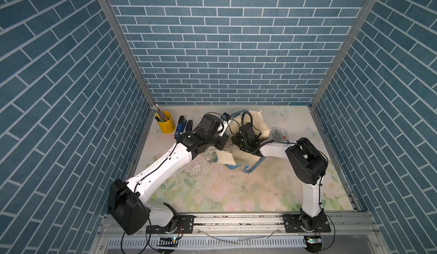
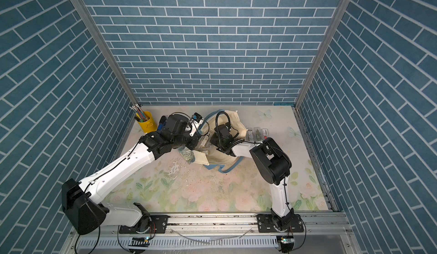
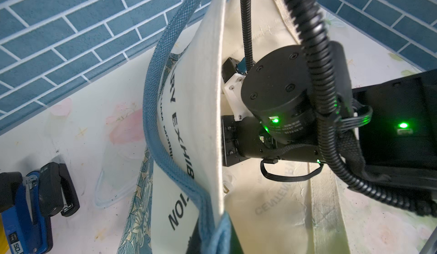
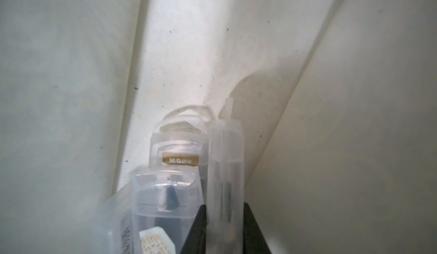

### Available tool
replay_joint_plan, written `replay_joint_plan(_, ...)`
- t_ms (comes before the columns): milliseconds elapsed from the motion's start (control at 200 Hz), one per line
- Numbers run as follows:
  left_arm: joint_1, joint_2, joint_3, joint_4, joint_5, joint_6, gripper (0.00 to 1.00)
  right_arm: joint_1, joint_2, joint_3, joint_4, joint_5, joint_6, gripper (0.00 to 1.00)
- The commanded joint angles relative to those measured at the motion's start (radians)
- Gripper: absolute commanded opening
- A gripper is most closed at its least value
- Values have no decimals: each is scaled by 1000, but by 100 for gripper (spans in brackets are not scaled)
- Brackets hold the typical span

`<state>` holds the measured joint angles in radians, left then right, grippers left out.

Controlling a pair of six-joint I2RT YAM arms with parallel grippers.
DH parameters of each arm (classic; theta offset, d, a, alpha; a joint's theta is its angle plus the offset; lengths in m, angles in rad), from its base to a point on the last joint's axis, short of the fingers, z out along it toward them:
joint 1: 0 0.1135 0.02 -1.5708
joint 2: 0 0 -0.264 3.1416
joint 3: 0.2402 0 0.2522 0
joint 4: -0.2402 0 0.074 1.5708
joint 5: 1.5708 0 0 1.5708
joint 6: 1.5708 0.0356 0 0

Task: Take out the compass set from the canvas bag
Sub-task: Pick up the compass set from the canvas bag.

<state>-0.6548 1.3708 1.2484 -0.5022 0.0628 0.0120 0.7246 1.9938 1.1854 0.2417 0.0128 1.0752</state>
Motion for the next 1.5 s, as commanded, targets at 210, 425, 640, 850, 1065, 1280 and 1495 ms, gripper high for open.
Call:
replay_joint_plan(210, -10, -22, -3, 59, 6, 25, 0, 4, -102, 10, -101, 79, -123, 9)
replay_joint_plan(425, -10, -11, -2, 53, -12, 36, 0, 4, -152, 3, -119, 94, -183, 4)
replay_joint_plan(640, -10, -10, -2, 54, -18, 37, 0, 5, -188, 5, -153, 116, -215, 2)
replay_joint_plan(850, -11, -13, 0, 55, -21, 36, 0, 4, -255, -5, -206, 121, -279, 0)
replay_joint_plan(1065, -9, -10, 11, 57, -32, 29, 0, 5, -389, -38, -310, 102, -432, 0)
replay_joint_plan(1280, -10, -3, 28, 60, -45, 15, 0, 9, -507, -58, -452, 50, -538, 0)
replay_joint_plan(1495, -8, 8, 43, 51, -61, 5, 0, 10, -630, -50, -584, -3, -643, 0)
